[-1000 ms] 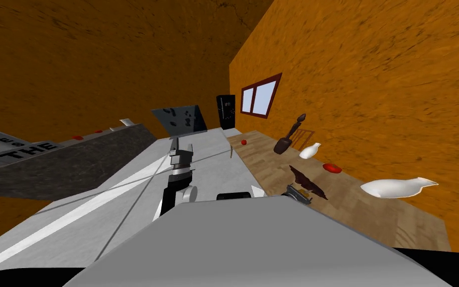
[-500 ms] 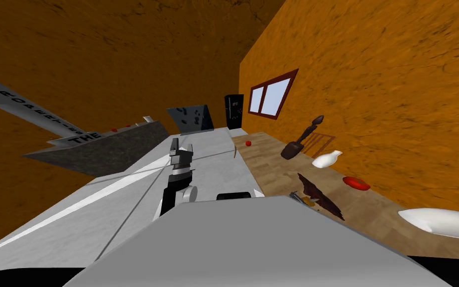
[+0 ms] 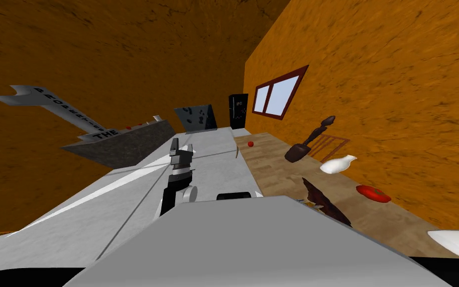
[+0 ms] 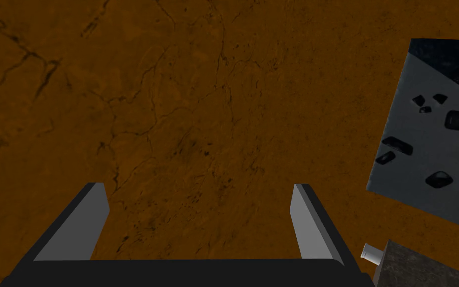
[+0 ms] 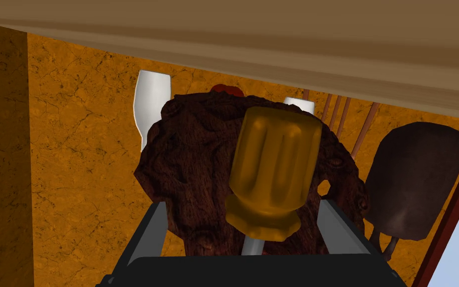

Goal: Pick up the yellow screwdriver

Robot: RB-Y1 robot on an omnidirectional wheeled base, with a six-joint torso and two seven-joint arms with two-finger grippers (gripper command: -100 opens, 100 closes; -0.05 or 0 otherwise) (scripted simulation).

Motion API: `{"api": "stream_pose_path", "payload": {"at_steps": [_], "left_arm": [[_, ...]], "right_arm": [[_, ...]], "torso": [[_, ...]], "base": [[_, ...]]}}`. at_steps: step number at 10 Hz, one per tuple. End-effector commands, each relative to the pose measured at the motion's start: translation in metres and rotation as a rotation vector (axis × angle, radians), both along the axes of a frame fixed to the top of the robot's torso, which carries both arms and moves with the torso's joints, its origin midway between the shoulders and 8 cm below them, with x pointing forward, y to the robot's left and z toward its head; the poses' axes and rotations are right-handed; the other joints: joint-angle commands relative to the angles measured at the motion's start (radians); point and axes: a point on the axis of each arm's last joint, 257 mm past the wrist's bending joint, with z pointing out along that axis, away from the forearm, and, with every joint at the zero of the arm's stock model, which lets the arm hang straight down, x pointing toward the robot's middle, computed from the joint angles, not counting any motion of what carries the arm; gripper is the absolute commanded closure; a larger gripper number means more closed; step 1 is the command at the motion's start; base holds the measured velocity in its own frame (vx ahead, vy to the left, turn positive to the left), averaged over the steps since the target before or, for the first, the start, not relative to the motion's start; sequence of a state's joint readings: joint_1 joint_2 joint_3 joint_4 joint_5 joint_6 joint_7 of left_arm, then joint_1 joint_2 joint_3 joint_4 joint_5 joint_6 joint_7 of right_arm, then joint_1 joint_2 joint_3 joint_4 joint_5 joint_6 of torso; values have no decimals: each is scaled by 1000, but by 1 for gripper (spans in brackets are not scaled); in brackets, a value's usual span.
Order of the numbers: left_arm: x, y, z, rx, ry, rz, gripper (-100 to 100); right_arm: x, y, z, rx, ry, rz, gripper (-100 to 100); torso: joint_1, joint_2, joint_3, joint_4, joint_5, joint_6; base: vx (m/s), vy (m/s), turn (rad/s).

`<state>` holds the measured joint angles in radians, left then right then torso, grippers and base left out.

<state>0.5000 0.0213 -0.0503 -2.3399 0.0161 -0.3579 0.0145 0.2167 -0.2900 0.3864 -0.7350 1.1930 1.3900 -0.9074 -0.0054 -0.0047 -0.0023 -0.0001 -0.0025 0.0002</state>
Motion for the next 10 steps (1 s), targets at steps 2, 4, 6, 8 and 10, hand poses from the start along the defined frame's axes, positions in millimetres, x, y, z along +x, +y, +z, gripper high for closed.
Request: {"api": "stream_pose_path", "payload": {"at_steps": [2,4,6,8,10], "left_arm": [[0,0,0,0,0,0,0],[0,0,0,0,0,0,0],[0,0,0,0,0,0,0],[0,0,0,0,0,0,0],[0,0,0,0,0,0,0]], "right_arm": [[-25,14,-2,12,-3,-39,-100],[-52,30,-4,30,-8,-84,-100],[-67,31,1,16,-9,-131,-100],[-109,46,1,19,27,-199,-100],[-131,67,0,46,24,-239,-100]], "torso": [[1,0,0,0,0,0],[-4,0,0,0,-1,0],[-6,1,1,0,-1,0],[-3,0,0,0,-1,0],[-1,0,0,0,0,0]], "base": [[-1,-31,165],[-7,-99,327],[-12,-76,162],[-7,-65,293],[-12,-59,183]]}}
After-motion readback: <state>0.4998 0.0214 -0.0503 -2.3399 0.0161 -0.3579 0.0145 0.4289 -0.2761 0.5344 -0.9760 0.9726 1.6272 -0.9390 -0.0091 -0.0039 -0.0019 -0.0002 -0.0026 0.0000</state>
